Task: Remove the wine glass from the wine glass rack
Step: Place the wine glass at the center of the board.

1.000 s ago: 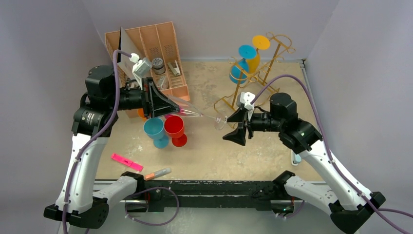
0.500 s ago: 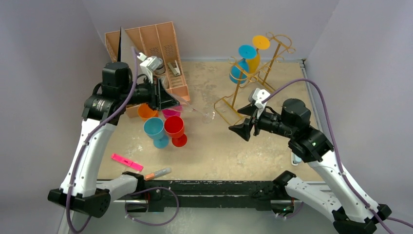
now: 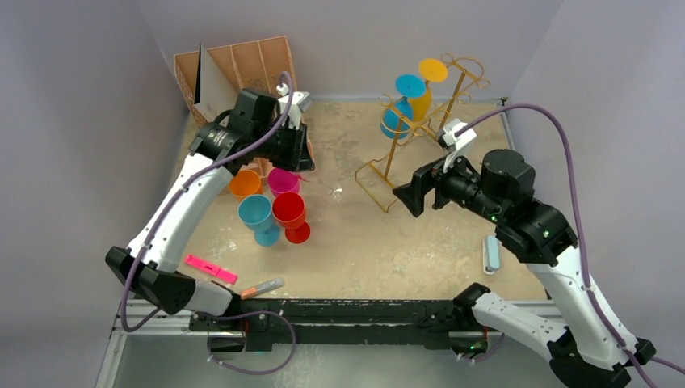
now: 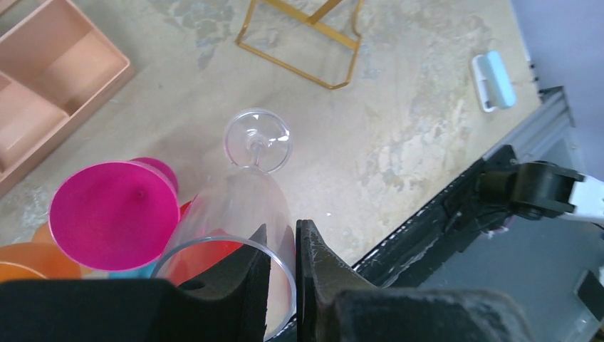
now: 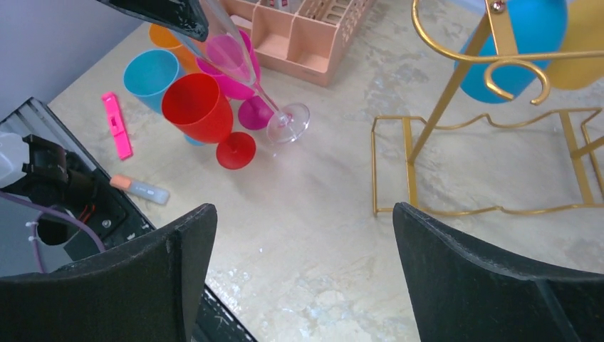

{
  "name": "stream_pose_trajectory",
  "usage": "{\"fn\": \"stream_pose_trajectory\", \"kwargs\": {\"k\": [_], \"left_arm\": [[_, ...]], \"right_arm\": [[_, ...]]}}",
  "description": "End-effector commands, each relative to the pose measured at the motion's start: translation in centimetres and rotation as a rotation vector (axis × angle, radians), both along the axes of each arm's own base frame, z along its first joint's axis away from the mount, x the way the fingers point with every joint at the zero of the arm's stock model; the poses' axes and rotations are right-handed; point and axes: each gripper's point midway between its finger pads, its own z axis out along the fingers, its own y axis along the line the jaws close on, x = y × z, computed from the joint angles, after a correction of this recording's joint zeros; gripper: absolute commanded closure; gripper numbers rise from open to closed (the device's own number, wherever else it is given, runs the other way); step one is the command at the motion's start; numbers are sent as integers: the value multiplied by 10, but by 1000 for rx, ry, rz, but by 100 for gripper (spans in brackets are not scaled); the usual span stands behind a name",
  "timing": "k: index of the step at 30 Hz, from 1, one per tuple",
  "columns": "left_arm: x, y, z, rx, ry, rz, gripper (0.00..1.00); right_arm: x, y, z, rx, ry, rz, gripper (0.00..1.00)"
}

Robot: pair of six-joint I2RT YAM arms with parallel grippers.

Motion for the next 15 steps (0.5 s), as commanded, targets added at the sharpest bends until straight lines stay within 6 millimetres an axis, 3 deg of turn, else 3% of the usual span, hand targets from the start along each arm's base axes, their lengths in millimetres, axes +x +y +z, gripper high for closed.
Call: {"fn": "stream_pose_trajectory", "kwargs": {"k": [1,9,15], "left_arm": [[20,6,-9,120,-52,46,100],[39,-15,-21,180,-53,21,100],[56,-9,-46,323,-14,44,100]], "right_arm": [[-8,-9,-10,-65,82,-17,5],[-14,-18,-6,-18,51,-57,5],[-13,-64,-9,-184,-10,-198,2]]}}
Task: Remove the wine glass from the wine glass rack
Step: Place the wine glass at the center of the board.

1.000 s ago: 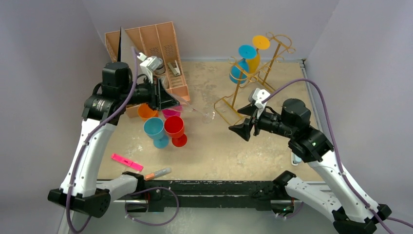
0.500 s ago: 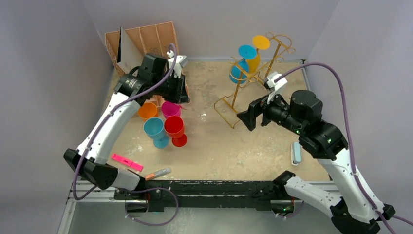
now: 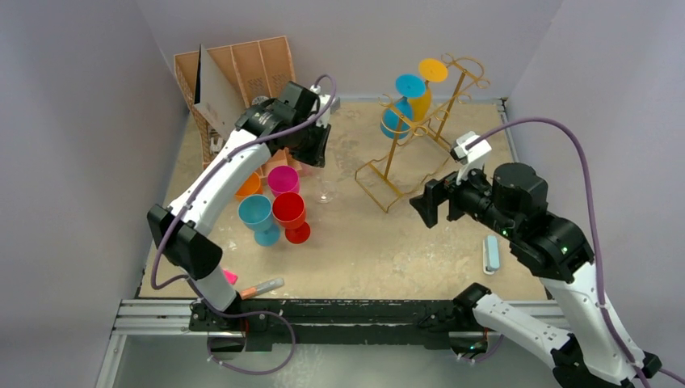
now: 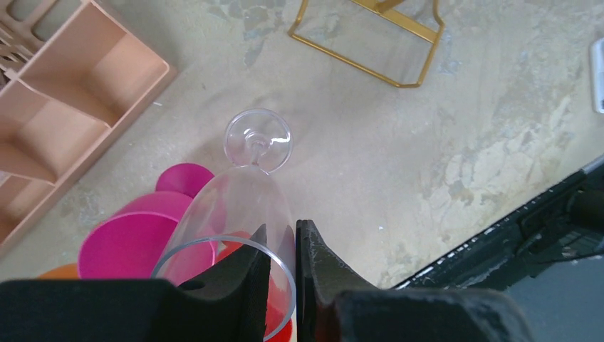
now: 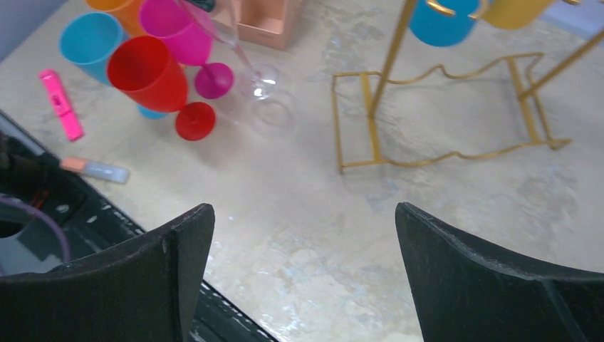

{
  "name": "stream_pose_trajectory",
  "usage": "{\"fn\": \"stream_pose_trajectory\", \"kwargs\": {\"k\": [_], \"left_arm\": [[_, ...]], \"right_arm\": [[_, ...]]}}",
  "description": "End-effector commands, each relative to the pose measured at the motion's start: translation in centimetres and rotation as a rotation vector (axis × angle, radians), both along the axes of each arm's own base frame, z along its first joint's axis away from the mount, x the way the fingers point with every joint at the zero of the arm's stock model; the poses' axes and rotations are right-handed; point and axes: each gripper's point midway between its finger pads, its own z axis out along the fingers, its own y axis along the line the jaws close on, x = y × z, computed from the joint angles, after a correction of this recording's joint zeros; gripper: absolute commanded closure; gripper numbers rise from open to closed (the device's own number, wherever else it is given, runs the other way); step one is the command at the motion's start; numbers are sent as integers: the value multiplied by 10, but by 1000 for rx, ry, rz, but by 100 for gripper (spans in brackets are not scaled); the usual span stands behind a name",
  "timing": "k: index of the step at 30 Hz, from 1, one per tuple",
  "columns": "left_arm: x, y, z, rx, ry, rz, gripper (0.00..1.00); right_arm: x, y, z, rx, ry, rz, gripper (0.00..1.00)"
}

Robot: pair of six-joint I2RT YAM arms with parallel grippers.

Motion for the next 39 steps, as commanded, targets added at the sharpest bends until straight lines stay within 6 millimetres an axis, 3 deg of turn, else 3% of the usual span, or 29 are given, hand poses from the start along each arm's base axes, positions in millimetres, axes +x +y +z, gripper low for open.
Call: {"fn": "stream_pose_trajectory", "kwargs": {"k": [1,6,14,19,24,28,31,35,39], "left_arm": [[18,7,2,77,-54,31,100],[19,-3,-8,76,-8,-9,100],[32,-8,-21,97,1,-2,100],[41,-11,-36,131,27,14,100],[44,-14,-39,131,61,56,100],[42,-4,-47,185,72,84,100],[46,-1,-44,190,43,105,100],[52,-13,-28,122,28,120,100],[53,-14,-34,127,44,121,100]], "right_arm": [[-1,-39,4,-124,-55,-122,1],[6,-47,3,-130,-83,-173,1],[20,-55,-24,-222,-28,-250,1],[21,-57,-17,-181,-56,-273,1],[23,-59,-13,-169,-94,-285,1],[24,-77,-12,-242,-148,-330,1],[24,-80,-16,-271,-160,-326,1],[27,-77,-23,-285,-145,-318,1],[27,-74,-24,-269,-125,-320,1]]}}
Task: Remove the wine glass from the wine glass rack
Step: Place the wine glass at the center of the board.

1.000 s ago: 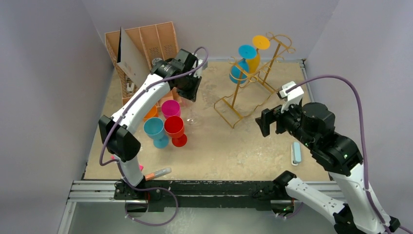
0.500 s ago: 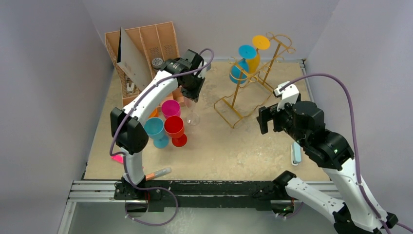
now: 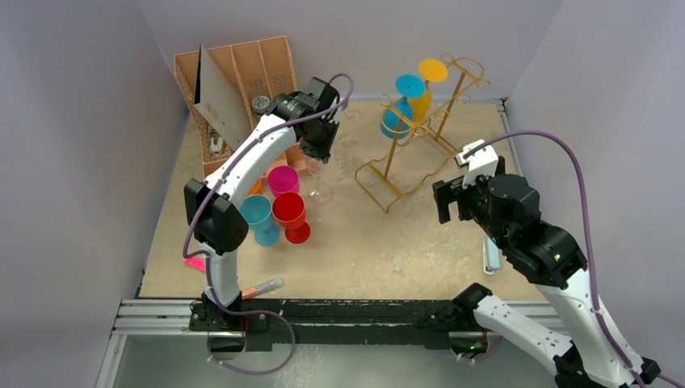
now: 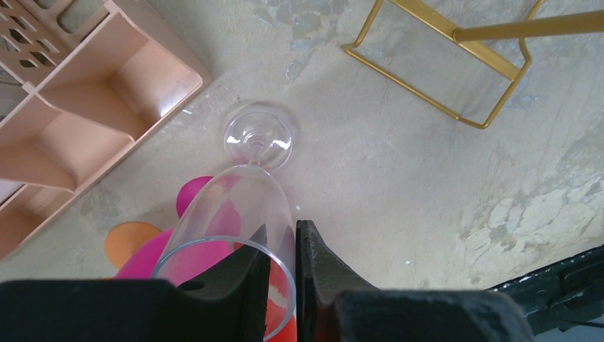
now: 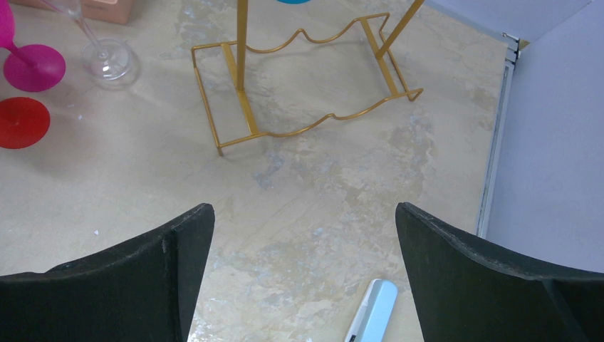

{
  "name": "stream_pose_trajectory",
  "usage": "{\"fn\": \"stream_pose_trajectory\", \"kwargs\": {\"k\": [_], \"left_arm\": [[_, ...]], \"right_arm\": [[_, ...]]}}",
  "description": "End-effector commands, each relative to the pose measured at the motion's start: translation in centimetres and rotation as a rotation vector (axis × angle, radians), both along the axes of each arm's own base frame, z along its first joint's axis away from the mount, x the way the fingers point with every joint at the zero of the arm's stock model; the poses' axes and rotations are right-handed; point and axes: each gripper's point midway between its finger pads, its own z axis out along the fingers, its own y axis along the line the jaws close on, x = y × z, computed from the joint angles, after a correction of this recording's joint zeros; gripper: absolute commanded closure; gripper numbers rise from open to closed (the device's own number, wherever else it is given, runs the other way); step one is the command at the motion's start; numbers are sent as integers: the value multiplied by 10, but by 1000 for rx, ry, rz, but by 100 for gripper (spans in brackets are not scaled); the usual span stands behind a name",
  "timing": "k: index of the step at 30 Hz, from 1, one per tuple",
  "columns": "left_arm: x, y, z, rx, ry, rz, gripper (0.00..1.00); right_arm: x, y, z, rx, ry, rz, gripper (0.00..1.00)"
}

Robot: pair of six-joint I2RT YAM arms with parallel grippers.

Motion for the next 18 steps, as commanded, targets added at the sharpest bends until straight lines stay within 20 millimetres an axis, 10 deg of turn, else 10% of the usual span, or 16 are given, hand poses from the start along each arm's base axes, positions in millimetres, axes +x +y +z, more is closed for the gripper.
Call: {"fn": "stream_pose_trajectory", "kwargs": {"k": [1,18], "left_arm": [[5,-7,17,-39,-38,23,100],[0,2,-16,9,2,45,97]], "right_arm": [[6,1,5,7,-21,-17,1],[7,7,2,54,1,-22,1]]}}
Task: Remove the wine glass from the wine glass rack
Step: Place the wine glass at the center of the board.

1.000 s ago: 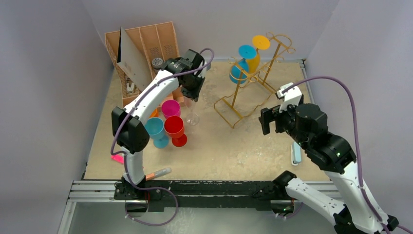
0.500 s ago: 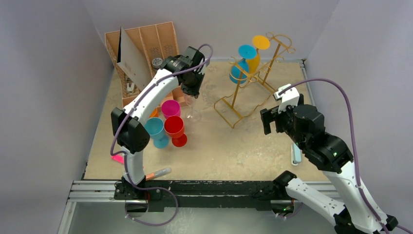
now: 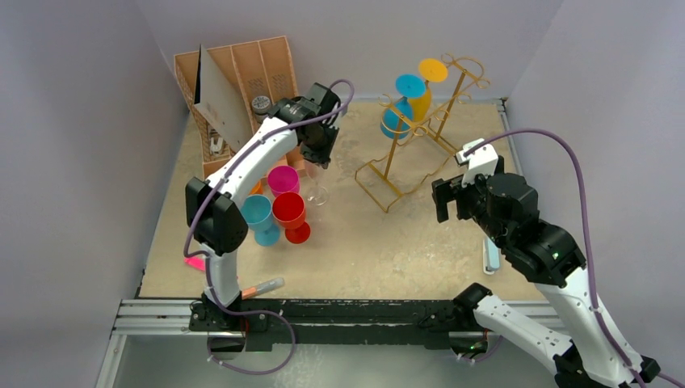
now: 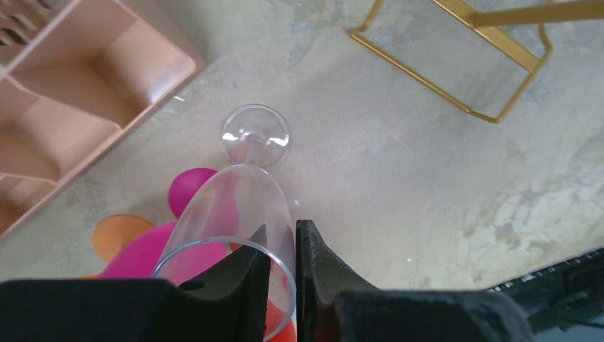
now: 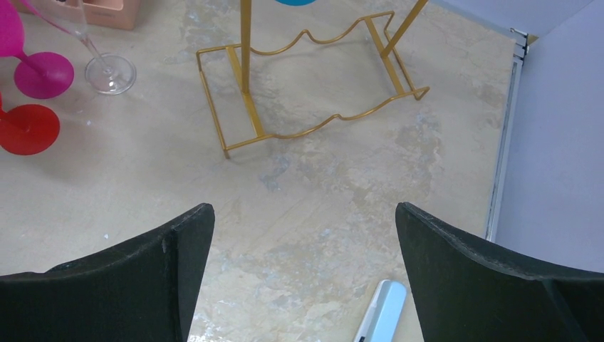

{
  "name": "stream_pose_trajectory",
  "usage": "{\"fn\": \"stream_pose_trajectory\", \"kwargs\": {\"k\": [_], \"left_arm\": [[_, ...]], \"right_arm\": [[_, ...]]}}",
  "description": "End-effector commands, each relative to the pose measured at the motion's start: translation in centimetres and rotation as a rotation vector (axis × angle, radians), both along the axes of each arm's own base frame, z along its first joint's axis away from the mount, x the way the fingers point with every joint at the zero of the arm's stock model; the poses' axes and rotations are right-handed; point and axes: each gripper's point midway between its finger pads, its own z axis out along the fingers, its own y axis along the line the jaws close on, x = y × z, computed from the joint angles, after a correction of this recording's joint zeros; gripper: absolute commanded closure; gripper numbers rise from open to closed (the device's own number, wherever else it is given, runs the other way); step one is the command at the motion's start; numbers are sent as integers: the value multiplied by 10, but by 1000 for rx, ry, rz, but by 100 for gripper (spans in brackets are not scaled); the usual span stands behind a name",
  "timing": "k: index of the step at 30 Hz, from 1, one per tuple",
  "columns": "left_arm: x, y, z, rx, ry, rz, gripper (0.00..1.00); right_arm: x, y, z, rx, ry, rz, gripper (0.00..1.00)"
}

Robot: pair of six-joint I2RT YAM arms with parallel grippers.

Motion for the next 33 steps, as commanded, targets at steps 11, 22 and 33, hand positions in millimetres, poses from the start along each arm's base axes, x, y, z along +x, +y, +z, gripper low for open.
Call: {"fn": "stream_pose_trajectory", "kwargs": {"k": [11,22,33], "left_arm": [[4,0,18,-18,-57,30,70],[7,-8,59,-118,-148,37,46],[-5,0,117,-224,-293,44,30]], "right_arm": [[8,2,6,26,-11,-35,1],[12,30,25,199,85,-30,1],[36,39,66,441,130,-23,1]]}}
